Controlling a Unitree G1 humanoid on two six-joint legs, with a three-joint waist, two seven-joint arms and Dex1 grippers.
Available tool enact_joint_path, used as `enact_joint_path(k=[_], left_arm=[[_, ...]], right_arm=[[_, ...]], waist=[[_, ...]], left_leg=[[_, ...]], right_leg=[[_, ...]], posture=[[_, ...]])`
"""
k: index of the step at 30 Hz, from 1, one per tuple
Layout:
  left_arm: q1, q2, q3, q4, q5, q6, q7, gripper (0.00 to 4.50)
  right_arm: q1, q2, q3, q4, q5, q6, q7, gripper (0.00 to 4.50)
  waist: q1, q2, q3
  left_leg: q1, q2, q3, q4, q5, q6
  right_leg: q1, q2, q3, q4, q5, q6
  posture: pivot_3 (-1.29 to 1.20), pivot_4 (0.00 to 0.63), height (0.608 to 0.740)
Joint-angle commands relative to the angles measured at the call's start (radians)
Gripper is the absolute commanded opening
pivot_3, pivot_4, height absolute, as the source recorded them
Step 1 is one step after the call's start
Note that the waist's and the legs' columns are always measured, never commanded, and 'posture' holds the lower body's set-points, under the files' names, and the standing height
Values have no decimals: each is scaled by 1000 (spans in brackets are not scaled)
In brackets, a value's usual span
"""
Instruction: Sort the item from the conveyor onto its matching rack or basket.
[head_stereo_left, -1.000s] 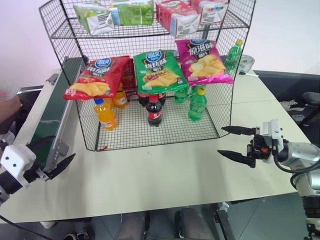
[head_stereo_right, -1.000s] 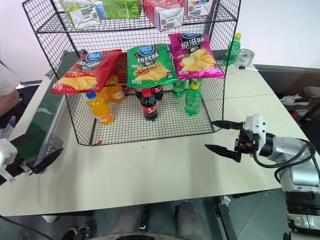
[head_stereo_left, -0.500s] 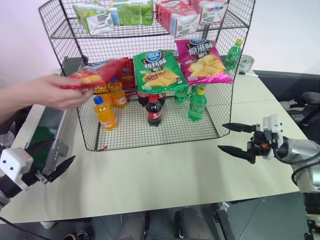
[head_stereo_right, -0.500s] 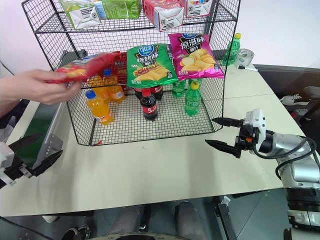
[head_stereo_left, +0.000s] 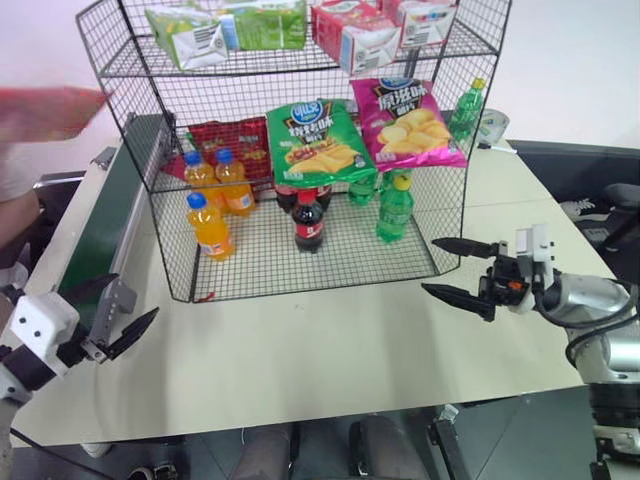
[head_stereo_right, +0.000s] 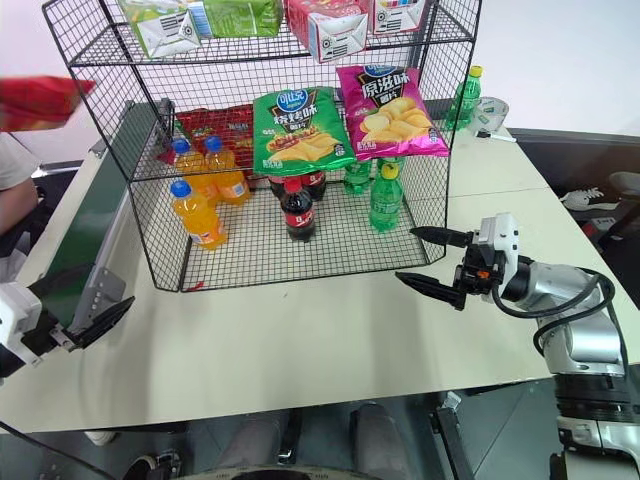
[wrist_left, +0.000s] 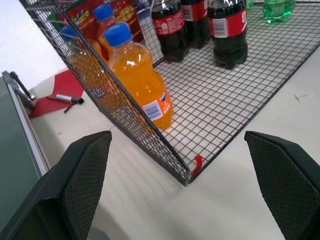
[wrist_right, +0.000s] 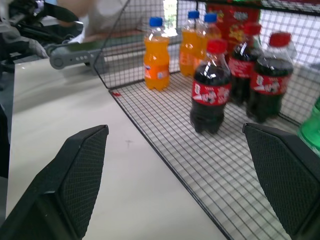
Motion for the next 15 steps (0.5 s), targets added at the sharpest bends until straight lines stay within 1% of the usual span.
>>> enact_joint_path(k=[1, 15], left_arm=[[8, -4, 13, -38, -6, -8, 15, 4447], [-10, -19, 3, -9, 80, -80, 84, 4447]], right_arm=[[-6, 15, -1, -31, 2, -16, -15, 4500], [-29, 45, 39, -34, -10, -29, -25, 4500]], waist=[[1, 0, 0], [1, 0, 0]], left_leg=[[0, 0, 0, 0, 0, 0], [0, 0, 0, 0, 0, 0]], right_leg=[[0, 0, 0, 0, 0, 0], [0, 0, 0, 0, 0, 0]], posture=[[0, 150, 740], [0, 150, 740]])
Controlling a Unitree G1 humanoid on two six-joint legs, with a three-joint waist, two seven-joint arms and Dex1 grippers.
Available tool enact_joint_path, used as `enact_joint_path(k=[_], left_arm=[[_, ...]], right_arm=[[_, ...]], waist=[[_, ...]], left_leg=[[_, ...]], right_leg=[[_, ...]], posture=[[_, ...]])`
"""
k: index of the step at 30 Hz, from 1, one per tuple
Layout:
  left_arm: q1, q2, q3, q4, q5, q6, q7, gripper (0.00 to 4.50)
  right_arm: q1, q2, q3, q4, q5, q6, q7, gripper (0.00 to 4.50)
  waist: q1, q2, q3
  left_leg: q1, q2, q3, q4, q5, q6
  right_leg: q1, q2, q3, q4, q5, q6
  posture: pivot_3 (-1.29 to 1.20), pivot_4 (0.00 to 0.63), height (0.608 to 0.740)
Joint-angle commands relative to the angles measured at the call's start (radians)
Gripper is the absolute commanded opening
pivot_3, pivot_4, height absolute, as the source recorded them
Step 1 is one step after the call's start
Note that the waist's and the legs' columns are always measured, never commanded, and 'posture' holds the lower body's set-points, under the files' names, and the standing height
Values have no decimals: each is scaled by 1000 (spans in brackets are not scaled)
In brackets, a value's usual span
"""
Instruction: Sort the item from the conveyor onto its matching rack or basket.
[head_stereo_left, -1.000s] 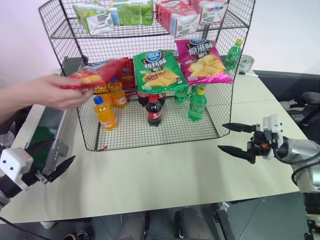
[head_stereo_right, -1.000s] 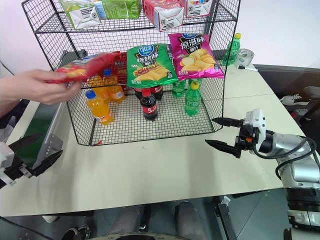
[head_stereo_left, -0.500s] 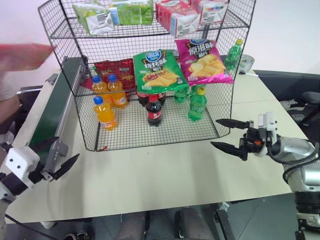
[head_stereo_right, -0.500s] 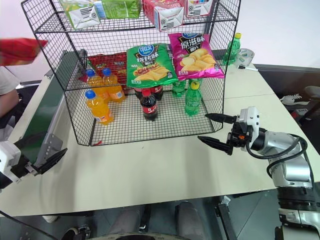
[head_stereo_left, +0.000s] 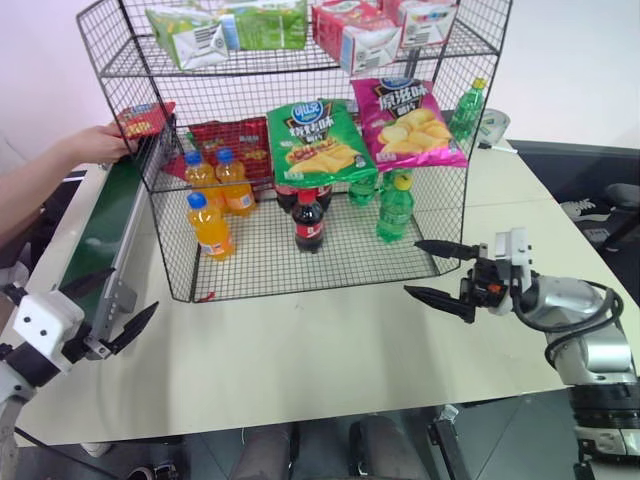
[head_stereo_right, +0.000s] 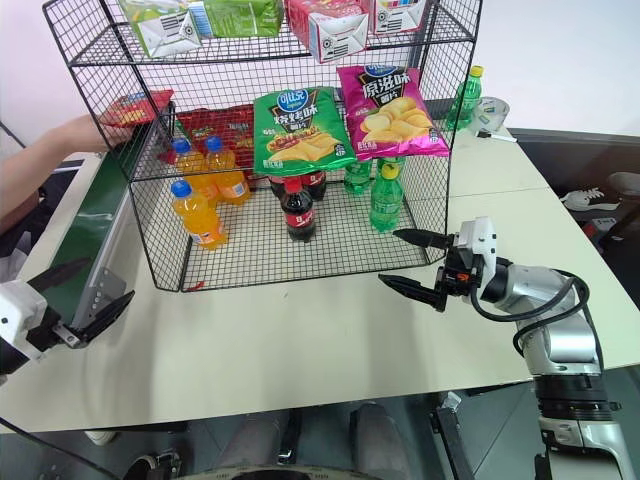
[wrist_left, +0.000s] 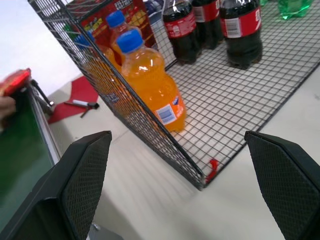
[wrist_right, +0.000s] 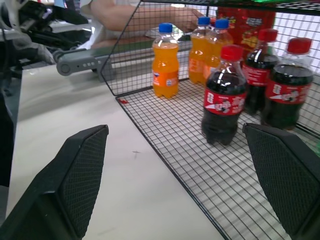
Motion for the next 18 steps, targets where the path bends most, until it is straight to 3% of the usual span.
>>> enact_joint_path(k=[1, 6, 13, 18], left_arm=[[3, -2, 8, -3, 17, -30, 22, 4447], [14, 0, 17, 28, 96, -111, 57, 4447], [37, 21, 84, 126, 377, -316, 285, 4447], [74, 38, 102, 162, 551, -430, 432, 4447]], right_arm=[[-20, 0, -10, -33, 6, -16, 0, 4500], [-19, 17, 7, -58, 17, -4, -9, 4500], [-21, 118, 106, -200, 63, 82, -57, 4500], [-83, 144, 185, -168, 54, 67, 31, 4500]], waist=[[0, 0, 0], [0, 0, 0], [0, 0, 0], [0, 0, 0]], left_leg=[[0, 0, 0, 0, 0, 0], [0, 0, 0, 0, 0, 0], [0, 0, 0, -2, 0, 0], [0, 0, 0, -3, 0, 0]], right_leg=[[0, 0, 0, 0, 0, 0], [0, 0, 0, 0, 0, 0], [-1, 0, 0, 0, 0, 0], [0, 0, 0, -3, 0, 0]], posture=[[0, 150, 740], [0, 150, 740], [0, 150, 740], [0, 150, 740]])
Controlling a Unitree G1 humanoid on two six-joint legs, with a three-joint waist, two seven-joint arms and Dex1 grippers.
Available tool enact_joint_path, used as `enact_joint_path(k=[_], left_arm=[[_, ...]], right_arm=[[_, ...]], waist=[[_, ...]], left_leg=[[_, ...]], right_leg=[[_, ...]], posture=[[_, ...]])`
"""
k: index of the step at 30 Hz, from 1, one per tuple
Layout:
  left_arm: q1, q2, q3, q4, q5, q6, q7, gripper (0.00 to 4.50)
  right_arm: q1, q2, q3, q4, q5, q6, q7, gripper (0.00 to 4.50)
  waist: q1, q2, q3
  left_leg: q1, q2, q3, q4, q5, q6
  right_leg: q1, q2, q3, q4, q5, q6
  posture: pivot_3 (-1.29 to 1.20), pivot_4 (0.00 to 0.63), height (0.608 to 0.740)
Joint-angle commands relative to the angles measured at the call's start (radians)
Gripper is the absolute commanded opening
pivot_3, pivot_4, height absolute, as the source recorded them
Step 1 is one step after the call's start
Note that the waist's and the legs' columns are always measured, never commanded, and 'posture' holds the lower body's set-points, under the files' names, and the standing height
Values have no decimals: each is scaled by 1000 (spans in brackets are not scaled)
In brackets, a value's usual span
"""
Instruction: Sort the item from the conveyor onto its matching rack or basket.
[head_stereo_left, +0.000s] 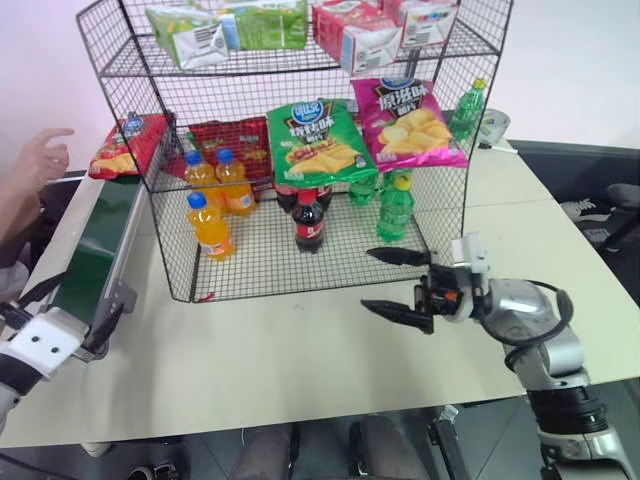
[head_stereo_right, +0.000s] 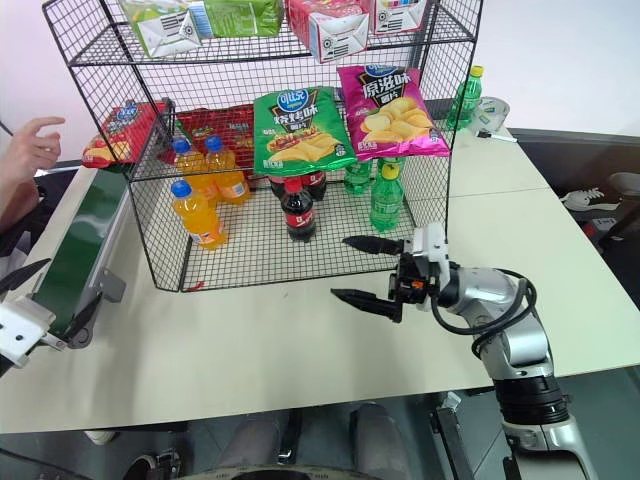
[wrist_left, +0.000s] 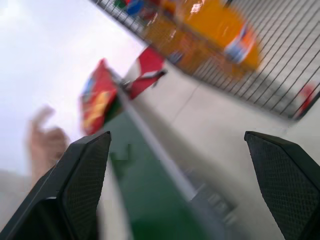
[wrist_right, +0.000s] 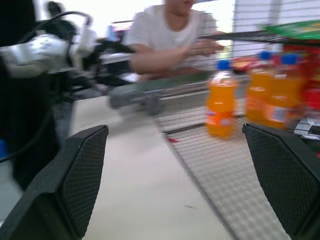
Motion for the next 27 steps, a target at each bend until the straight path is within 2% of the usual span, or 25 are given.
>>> enact_joint_path(k=[1, 7, 14, 18, 27], left_arm=[[23, 27, 51, 3, 127, -79, 113, 4447], [93, 30, 80, -2, 294, -130, 275, 4447], [139, 41, 69, 32, 348, -139, 375, 4447], [158, 74, 96, 74, 444, -149, 485, 4447], [272, 112, 81, 161, 461, -228, 563, 4447]], right_arm=[[-62, 24, 24, 12, 11, -20, 48, 4500], [-98, 65, 75, 62, -36, -84, 100, 4500], [-107, 76, 76, 112, -72, -133, 101, 4500], [-104, 74, 74, 117, -74, -140, 104, 4500], [-88, 72, 88, 100, -84, -140, 100, 4500]], waist=[[0, 0, 0], [-1, -2, -1], [-2, -2, -1], [-3, -2, -1], [-4, -2, -1]], left_leg=[[0, 0, 0, 0, 0, 0], [0, 0, 0, -5, 0, 0], [0, 0, 0, -8, 0, 0], [1, 0, 0, -8, 0, 0], [1, 0, 1, -8, 0, 0]], right_leg=[[0, 0, 0, 0, 0, 0], [-1, 0, 0, -3, 0, 0], [-1, 0, 0, -5, 1, 0], [-1, 0, 0, -5, 1, 0], [-1, 0, 0, -5, 1, 0]], posture=[[0, 150, 740], [0, 150, 740], [0, 150, 740], [0, 150, 740], [0, 150, 740]])
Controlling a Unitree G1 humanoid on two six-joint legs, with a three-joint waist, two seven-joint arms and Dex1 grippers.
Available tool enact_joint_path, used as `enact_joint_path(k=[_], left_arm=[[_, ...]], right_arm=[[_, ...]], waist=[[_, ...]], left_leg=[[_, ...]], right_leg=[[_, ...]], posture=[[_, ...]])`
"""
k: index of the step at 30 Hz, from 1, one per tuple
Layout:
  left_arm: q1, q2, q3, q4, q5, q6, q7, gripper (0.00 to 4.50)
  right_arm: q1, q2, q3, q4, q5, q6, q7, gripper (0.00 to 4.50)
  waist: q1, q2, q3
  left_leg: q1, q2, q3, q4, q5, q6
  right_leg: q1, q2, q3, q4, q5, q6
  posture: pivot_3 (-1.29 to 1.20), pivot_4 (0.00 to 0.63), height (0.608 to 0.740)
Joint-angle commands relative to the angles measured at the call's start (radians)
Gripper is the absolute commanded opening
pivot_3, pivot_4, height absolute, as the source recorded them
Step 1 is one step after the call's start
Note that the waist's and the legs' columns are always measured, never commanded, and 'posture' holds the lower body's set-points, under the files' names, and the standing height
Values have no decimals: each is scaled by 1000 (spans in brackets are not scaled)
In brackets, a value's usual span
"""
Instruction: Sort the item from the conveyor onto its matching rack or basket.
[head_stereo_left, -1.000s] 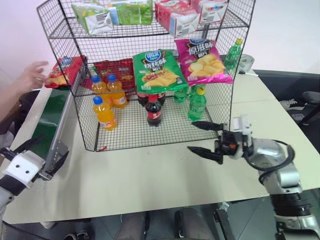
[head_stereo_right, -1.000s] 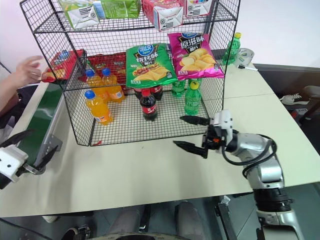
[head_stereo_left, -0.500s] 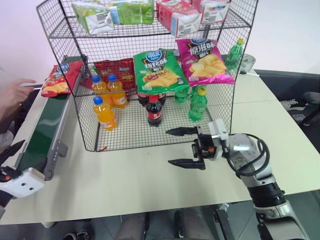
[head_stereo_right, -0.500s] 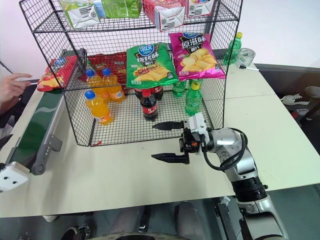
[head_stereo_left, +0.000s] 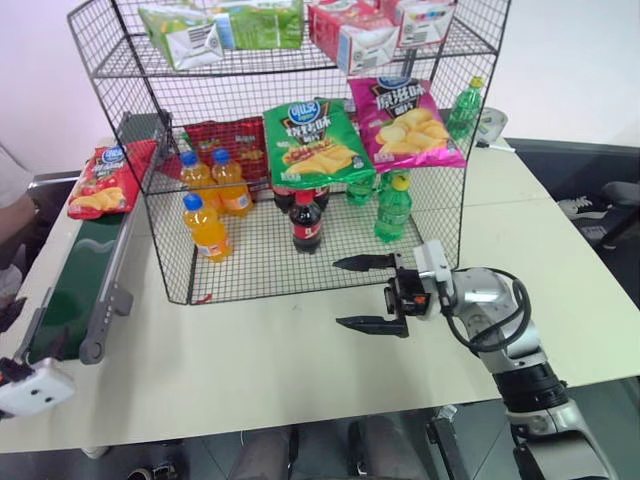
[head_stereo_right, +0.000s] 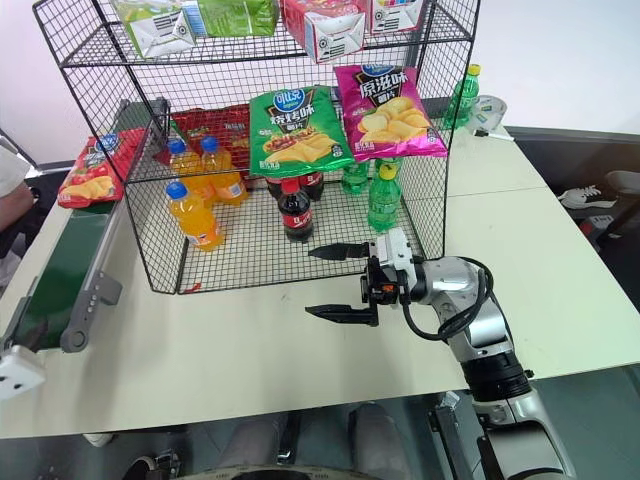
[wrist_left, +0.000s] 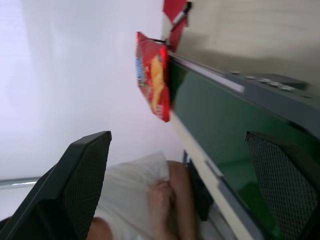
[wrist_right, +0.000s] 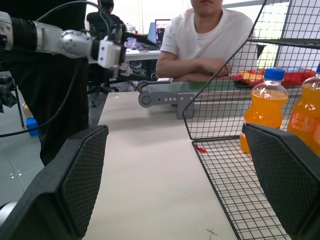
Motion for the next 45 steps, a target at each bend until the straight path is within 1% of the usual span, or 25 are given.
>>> enact_joint_path(k=[1, 5, 11, 17, 23, 37, 45], left_arm=[[39, 26, 29, 37, 6, -19, 47, 4447], [50, 51, 20, 108, 15, -24, 102, 4447], [55, 58, -35, 148, 26, -31, 139, 4447], [8, 82, -97, 204, 24, -8, 162, 4447], [-13, 103, -140, 251, 8, -11, 177, 4447], [-1, 126, -175, 276, 11, -22, 235, 4447], [-8, 121, -201, 273, 10, -16, 245, 4447]], right_arm=[[-4, 3, 4, -28, 3, -14, 8, 4500], [-11, 14, 11, -14, -3, -19, 11, 4500], [-23, 18, 17, -13, 0, -16, 7, 4500], [-20, 23, 25, -45, 34, 35, 14, 4500], [-26, 41, 20, -47, 28, 37, -6, 4500], [-37, 37, 12, -23, 17, 22, -9, 4500], [-39, 39, 14, -20, 11, 16, -14, 4500]], waist=[[1, 0, 0], [2, 0, 0], [1, 0, 0], [1, -1, -1], [0, -1, -1], [0, -2, -1], [0, -2, -1]], left_leg=[[0, 0, 0, 0, 0, 0], [1, 0, 0, 0, 0, 0], [1, 0, 0, 1, 0, 0], [1, 0, 0, 0, 0, 0], [1, 0, 0, 0, 0, 0], [1, 0, 0, 1, 0, 0], [2, 0, 0, 1, 0, 0]], right_leg=[[0, 0, 0, 0, 0, 0], [1, 0, 0, 1, 0, 0], [1, 0, 0, 1, 0, -1], [1, 0, 0, 1, 0, -1], [1, 0, 0, 1, 0, 0], [1, 0, 0, 2, 0, 0], [1, 0, 0, 2, 0, 0]], posture=[[0, 150, 740], [0, 150, 740], [0, 150, 740], [0, 150, 740], [0, 150, 740], [0, 150, 740], [0, 150, 740]])
